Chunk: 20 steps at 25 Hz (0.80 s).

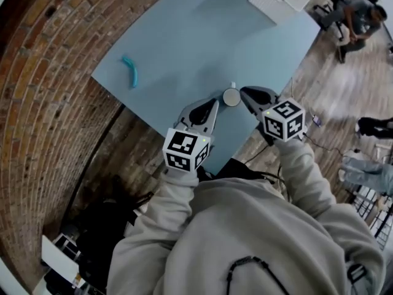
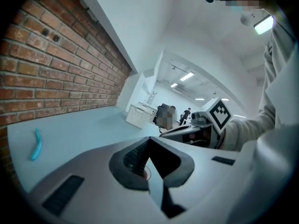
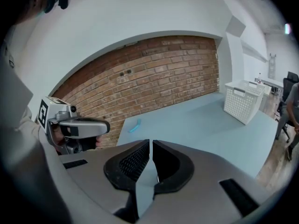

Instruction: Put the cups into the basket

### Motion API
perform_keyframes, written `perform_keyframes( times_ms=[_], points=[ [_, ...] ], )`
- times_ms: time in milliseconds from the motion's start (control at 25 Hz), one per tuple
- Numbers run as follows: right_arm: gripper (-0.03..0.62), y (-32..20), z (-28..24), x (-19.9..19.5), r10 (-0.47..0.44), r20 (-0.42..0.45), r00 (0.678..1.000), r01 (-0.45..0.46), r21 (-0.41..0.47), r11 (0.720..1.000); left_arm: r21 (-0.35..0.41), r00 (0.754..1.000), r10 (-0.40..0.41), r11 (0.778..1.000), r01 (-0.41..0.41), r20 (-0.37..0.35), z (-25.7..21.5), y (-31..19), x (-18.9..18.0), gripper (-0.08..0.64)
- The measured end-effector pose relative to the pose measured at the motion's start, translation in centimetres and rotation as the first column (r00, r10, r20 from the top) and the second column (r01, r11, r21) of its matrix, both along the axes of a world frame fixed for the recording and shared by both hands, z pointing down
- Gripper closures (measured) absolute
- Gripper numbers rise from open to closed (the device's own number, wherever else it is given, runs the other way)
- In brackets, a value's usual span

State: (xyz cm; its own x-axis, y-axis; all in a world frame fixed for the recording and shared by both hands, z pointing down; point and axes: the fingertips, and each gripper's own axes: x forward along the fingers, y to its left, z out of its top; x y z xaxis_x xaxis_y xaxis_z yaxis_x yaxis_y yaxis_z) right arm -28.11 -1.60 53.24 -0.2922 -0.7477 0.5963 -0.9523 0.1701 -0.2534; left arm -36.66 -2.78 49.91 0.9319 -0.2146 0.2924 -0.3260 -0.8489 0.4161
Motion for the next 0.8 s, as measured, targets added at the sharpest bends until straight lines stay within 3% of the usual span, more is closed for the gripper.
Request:
perform_keyframes(
  times_ms=[280,520,800],
  points=[
    [0.493,0.7,7.4,-1.1,-0.065,-0.040,0.997,0.058,-0.157,0.986,-0.053,0.998,-0.056,0.997,0.058,0.031,3.6,-0.6,-2.4,0.565],
    [0.401,2.2,12.7,-2.1,-0.191,-0.163,0.968,0.139,-0.285,0.948,-0.100,0.994,-0.092,0.990,0.097,0.052,5.8,-0.5,-3.9,0.565],
    [0.373,2.6,16.8,-3.0,-0.256,-0.141,0.956,0.184,-0.389,0.903,-0.136,0.993,-0.115,0.983,0.119,0.039,6.8,-0.9,-4.2,0.565]
  ],
)
